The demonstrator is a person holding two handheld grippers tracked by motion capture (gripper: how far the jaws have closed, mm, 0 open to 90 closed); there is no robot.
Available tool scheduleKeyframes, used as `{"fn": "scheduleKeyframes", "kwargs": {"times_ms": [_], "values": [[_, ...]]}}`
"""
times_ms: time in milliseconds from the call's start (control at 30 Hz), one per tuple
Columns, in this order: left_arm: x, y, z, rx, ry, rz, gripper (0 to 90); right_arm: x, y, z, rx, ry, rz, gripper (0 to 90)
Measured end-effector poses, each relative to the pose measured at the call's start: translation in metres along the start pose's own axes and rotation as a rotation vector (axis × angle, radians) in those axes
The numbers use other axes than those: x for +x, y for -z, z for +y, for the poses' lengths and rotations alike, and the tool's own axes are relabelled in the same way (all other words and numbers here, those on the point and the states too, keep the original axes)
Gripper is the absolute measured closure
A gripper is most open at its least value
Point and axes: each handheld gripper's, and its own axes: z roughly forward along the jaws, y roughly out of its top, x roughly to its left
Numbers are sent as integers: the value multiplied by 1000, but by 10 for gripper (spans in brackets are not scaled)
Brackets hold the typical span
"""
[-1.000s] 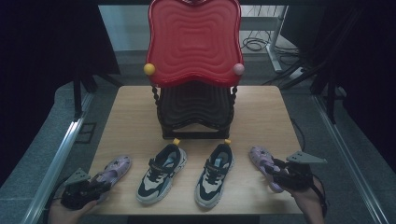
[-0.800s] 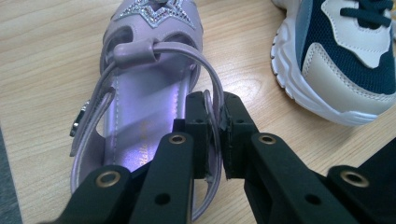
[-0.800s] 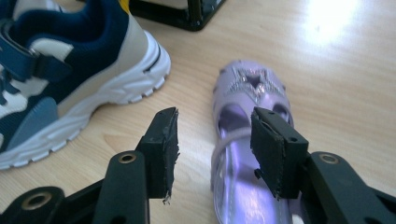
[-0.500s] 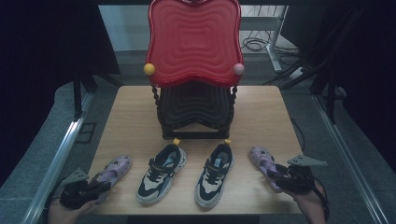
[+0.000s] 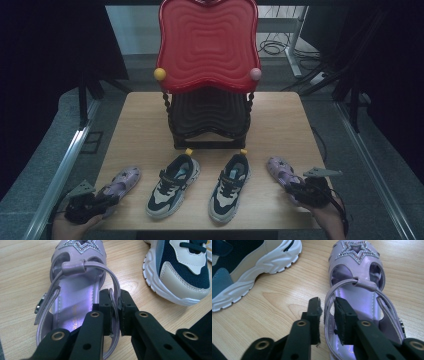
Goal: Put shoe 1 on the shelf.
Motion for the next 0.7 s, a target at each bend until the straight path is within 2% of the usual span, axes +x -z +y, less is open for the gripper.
{"fn": "scheduleKeyframes", "kwargs": {"times_ms": [133, 433, 600, 700], "values": [[0, 0, 0, -1, -2, 0, 832, 0, -3, -1, 5, 3, -3, 829], [-1, 1, 1, 0, -7, 15, 846, -2, -1, -1, -10, -7, -8, 852], [1, 3, 3, -16, 21, 14, 854, -3, -1, -1, -26, -10, 2, 854], [2, 3, 4, -30, 30, 3, 856, -6, 0, -2, -39, -35, 23, 856]]}}
